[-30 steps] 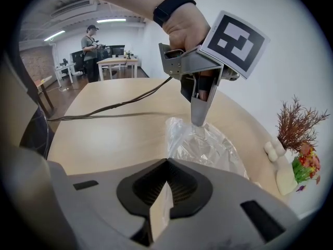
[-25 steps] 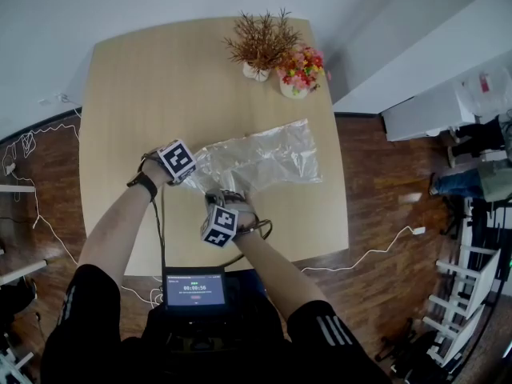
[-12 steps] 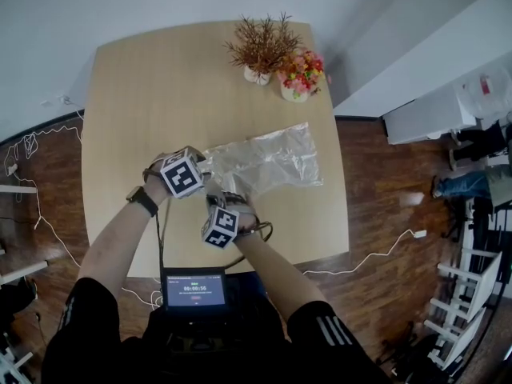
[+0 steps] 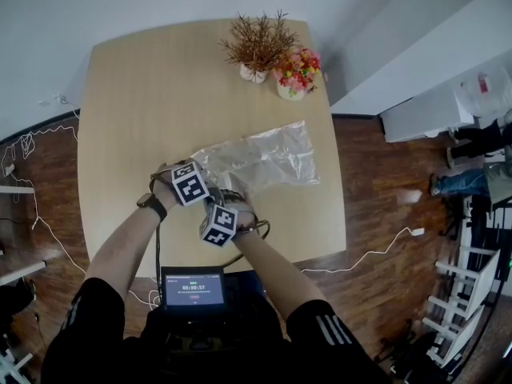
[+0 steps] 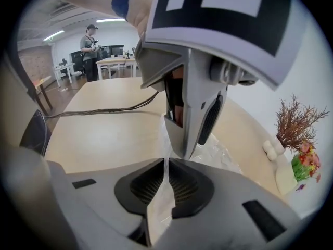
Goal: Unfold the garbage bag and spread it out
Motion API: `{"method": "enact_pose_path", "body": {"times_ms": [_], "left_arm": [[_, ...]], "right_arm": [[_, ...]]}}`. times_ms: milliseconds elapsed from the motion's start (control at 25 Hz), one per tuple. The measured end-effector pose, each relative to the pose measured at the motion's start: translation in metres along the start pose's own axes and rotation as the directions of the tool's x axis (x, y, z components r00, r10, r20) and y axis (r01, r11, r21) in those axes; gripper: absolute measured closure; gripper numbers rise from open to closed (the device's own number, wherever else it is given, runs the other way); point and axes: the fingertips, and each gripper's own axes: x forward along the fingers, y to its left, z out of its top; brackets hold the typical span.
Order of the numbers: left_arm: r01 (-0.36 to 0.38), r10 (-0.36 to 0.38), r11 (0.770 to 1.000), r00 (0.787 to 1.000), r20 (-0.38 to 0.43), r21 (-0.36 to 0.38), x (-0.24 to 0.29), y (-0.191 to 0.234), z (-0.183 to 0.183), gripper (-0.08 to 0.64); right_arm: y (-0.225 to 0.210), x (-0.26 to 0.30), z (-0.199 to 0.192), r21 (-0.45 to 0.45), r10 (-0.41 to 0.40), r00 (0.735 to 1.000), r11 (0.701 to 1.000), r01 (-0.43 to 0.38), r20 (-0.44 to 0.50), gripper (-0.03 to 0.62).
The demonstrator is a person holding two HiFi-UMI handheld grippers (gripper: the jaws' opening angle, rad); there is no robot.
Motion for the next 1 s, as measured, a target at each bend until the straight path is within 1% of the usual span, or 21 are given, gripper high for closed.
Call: {"method": "enact_pose_path", "body": {"times_ms": [240, 480, 600, 760, 1000], "left_arm": [[-0.021, 0.021, 1.0, 0.999, -0.039, 0.019, 0.015, 0.005, -0.009, 0.373], [-0.022, 0.024, 0.999, 0.997, -0.07, 0.031, 0.024, 0.005, -0.017, 0.373], [-0.02, 0.023, 0.999, 0.996, -0.082, 0.041, 0.028, 0.004, -0.019, 0.373], [-0.018, 0.021, 0.999, 0.996, -0.082, 0.044, 0.031, 0.005, -0.017, 0.371], [-0.018, 0.021, 0.999, 0.997, -0.076, 0.042, 0.032, 0.007, -0.017, 0.371]], "right_arm": [[-0.002, -0.002, -0.003, 0.013, -0.001, 1.0, 1.0, 0.001, 0.006, 0.531], [-0.008, -0.013, -0.001, 0.077, 0.008, 0.999, 0.997, -0.011, 0.042, 0.517], [-0.013, -0.018, -0.005, 0.092, 0.007, 0.998, 0.996, -0.012, 0.055, 0.515], [-0.026, -0.031, -0.003, 0.127, -0.021, 0.995, 0.992, 0.009, 0.096, 0.514], [-0.053, -0.055, 0.005, 0.2, -0.074, 0.983, 0.979, 0.04, 0.166, 0.514]]}}
